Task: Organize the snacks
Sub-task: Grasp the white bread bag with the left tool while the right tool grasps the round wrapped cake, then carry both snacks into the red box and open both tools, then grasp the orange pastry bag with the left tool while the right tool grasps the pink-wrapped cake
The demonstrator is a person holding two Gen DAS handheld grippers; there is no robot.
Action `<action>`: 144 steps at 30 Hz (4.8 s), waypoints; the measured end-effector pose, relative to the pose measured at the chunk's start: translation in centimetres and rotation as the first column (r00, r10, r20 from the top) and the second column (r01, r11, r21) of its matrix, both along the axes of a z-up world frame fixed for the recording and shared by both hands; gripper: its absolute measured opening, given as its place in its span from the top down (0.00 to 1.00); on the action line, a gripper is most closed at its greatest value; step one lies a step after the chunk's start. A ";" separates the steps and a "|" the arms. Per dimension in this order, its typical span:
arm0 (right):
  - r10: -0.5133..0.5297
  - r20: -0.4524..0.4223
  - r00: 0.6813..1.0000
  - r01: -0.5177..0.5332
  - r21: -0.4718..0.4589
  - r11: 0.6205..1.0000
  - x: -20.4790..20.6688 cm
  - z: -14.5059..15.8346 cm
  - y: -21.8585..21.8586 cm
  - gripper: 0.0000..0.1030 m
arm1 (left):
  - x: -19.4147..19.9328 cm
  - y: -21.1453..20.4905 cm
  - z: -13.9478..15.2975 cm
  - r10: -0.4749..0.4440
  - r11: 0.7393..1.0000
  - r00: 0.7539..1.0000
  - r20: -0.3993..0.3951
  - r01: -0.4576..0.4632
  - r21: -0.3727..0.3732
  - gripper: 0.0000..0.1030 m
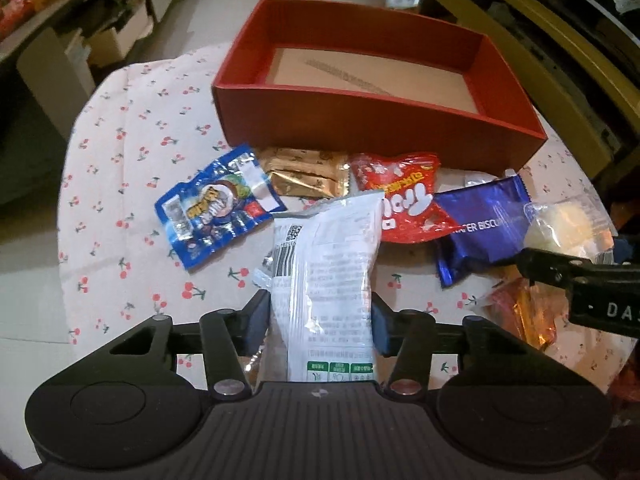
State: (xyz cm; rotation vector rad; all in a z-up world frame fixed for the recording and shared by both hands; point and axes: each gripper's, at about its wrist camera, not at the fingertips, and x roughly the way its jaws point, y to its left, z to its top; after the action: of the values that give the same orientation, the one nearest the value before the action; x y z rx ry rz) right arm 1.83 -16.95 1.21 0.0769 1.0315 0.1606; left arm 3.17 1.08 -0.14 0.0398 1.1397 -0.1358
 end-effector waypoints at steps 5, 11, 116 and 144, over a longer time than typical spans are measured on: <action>-0.010 0.029 1.000 0.009 0.034 0.999 0.2 0.9 0.0 0.34 | 0.7 0.9 0.1 0.010 0.998 1.000 -0.010 -0.010 -0.060 0.45; 0.006 0.032 0.999 -0.008 0.041 0.999 0.3 0.8 0.5 0.34 | 0.6 0.5 -0.6 -0.018 0.999 1.000 -0.004 0.018 -0.048 0.45; -0.147 0.179 0.973 0.141 0.043 0.989 15.4 2.3 -0.8 0.32 | 14.6 -1.5 3.1 0.075 0.996 0.981 0.179 -0.066 -0.051 0.21; -0.078 0.015 0.997 0.077 0.065 0.995 -1.6 -0.4 0.6 0.31 | -1.8 3.8 -1.1 0.123 0.989 0.992 -0.012 -0.123 -0.087 0.18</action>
State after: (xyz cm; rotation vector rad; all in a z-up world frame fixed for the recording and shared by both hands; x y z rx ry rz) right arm 0.27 -16.37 0.80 0.1736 1.0044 0.1237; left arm 1.35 4.84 -1.26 -0.1087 1.1383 -0.0759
